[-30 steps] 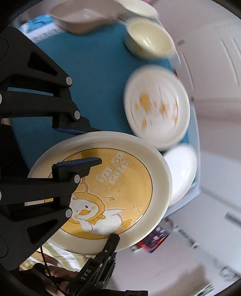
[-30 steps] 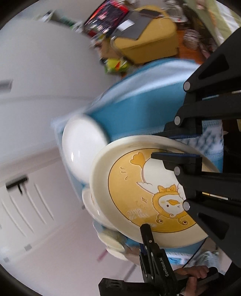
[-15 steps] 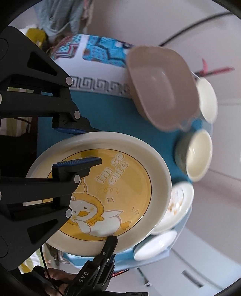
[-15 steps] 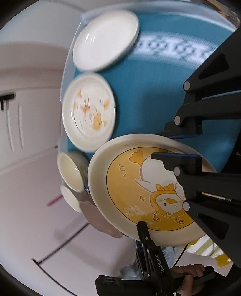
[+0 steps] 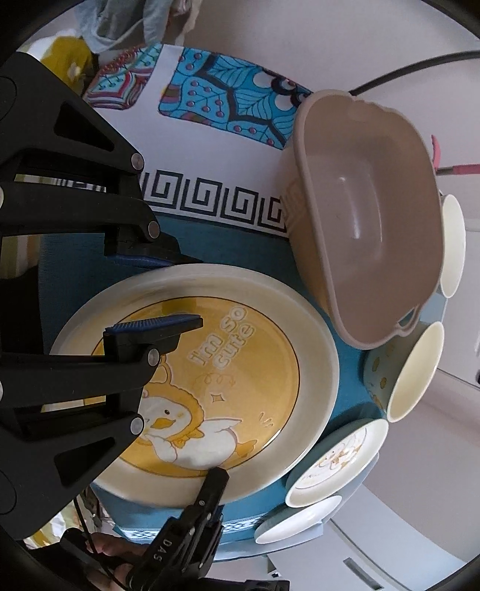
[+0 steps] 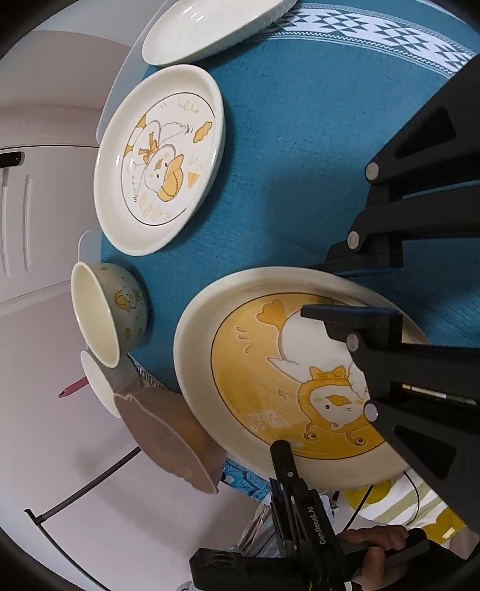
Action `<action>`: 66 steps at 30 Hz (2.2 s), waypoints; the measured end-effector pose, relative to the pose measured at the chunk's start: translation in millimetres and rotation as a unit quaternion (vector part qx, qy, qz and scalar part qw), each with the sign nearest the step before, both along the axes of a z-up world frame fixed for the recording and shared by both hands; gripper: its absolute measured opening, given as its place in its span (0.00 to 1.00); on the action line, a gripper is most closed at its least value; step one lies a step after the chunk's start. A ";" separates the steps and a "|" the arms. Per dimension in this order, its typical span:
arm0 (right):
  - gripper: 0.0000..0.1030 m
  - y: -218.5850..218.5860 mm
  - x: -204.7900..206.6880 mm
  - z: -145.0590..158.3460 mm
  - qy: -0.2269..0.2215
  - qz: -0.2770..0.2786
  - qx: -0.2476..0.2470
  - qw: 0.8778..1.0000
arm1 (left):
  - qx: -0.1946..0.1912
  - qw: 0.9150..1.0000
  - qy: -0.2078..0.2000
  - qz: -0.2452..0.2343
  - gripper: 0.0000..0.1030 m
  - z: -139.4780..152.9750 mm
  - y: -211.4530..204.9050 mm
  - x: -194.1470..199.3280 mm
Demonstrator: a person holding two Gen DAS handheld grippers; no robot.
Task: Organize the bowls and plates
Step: 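Lift the yellow bear plate with both tools and carry it beside the beige dish, then lower the yellow bear plate onto the cloth and open both tools, then grasp the rim of the plain white plate with both tools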
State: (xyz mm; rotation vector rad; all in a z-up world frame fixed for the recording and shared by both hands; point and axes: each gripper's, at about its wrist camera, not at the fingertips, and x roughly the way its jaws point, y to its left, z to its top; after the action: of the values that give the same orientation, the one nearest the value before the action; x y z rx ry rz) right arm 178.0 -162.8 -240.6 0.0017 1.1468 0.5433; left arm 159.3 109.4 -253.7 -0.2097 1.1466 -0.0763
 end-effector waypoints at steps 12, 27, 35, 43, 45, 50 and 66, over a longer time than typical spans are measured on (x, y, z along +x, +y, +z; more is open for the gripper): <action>0.13 -3.3 -6.7 -3.9 0.009 -0.001 0.002 1.000 | 0.014 0.999 0.009 -0.038 0.54 -1.7 -17.3 -2.6; 0.54 -12.9 -2.5 -1.7 0.033 -0.044 0.033 0.998 | 0.039 0.999 0.013 -0.030 0.78 18.9 -19.3 -5.0; 0.99 -45.9 -8.8 35.1 0.012 -0.100 0.042 0.994 | 0.049 0.998 -0.014 -0.035 0.78 77.1 -26.3 -2.5; 0.99 -99.9 -15.5 112.9 -0.094 -0.164 -0.004 0.982 | 0.034 0.988 -0.101 -0.110 1.00 154.8 -82.1 44.1; 0.99 -113.9 -16.2 127.9 -0.106 -0.185 -0.023 0.977 | 0.036 0.985 -0.106 -0.131 1.00 163.7 -99.8 58.4; 0.99 -152.0 -18.5 151.6 -0.112 -0.262 -0.058 0.957 | 0.001 0.976 -0.112 -0.187 1.00 180.3 -138.7 83.8; 0.98 -260.2 20.6 99.6 -0.011 -0.424 0.030 0.905 | -0.045 0.921 -0.054 -0.383 0.86 137.4 -318.5 211.9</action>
State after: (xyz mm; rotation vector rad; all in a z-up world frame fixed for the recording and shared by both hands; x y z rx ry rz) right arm 198.6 -423.0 -141.0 0.5250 0.9888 -0.2019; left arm 371.2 -209.2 -116.3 0.1736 1.0592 -0.8275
